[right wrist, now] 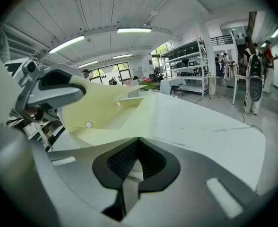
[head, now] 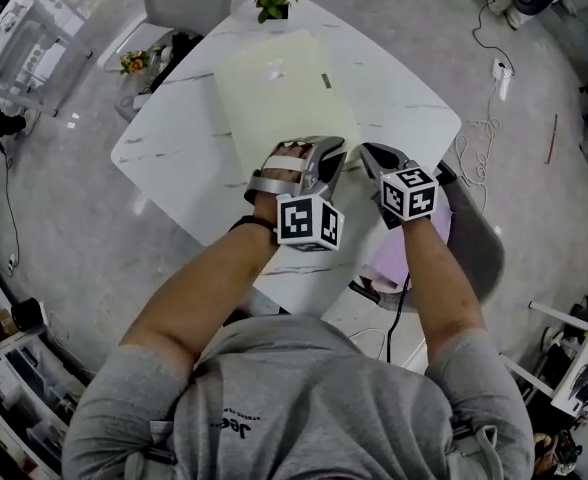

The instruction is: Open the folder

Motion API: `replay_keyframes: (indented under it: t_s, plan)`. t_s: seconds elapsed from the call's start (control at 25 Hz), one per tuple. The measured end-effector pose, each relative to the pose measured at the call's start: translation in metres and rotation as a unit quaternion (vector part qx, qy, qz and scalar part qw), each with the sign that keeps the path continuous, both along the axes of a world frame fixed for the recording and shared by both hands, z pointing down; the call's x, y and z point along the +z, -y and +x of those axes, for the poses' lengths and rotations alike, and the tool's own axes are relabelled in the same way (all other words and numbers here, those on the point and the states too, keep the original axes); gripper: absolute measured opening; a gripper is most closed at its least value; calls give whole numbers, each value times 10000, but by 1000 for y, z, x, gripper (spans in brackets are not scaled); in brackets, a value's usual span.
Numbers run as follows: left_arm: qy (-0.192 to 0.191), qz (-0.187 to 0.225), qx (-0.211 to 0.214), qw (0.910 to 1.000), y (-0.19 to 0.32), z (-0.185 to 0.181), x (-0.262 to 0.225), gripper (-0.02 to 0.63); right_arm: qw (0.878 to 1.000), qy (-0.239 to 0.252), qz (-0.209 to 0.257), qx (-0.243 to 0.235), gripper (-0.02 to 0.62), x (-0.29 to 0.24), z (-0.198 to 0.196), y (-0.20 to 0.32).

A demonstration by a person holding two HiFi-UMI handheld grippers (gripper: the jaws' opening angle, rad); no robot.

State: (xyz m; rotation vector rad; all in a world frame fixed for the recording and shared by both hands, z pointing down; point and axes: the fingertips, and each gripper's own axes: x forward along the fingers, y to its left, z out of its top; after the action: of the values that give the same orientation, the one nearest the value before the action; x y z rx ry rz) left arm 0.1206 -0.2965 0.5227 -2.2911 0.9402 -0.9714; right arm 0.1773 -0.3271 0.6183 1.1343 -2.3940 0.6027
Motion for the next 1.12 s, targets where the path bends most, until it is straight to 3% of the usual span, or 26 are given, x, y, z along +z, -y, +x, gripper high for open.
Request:
replay_keyframes:
  t_s: [0.2,0.36,0.52,0.68,0.76,0.8,0.96,1.12]
  plan:
    - [-313,326,-447,9980,-26,-67,-40,91,9998,-187,-24,-5,3,1,0,-1]
    - [-732,369,-1040,9912,-47,-135,-60,91,9993,-351,-82,69,3,2,-1,0]
    - [-1163,181,-1808,9765,-66,-208,-60,92,9983,-551,-133,148,3,5,-2,2]
    - [-1694,-169,-2525,9525,-80,-271,-41,94,9967,-788,-133,158,3,4,-4,0]
    - [-2102,-479,-2904,9323,-85,-299,-25,94,9954,-945,-128,96,3,4,-9,-1]
    - [-2370,-676,-3118,9176,-87,-312,-16,94,9946,-1024,-131,57,3,4,-11,-2]
    - [-3279,-1461,-3999,8434,-102,-371,33,81,9932,-1167,42,-18,3,-11,-25,-5]
    - [-4053,-2183,-4582,7604,-120,-413,80,75,9967,-640,450,-223,3,-50,-70,-8]
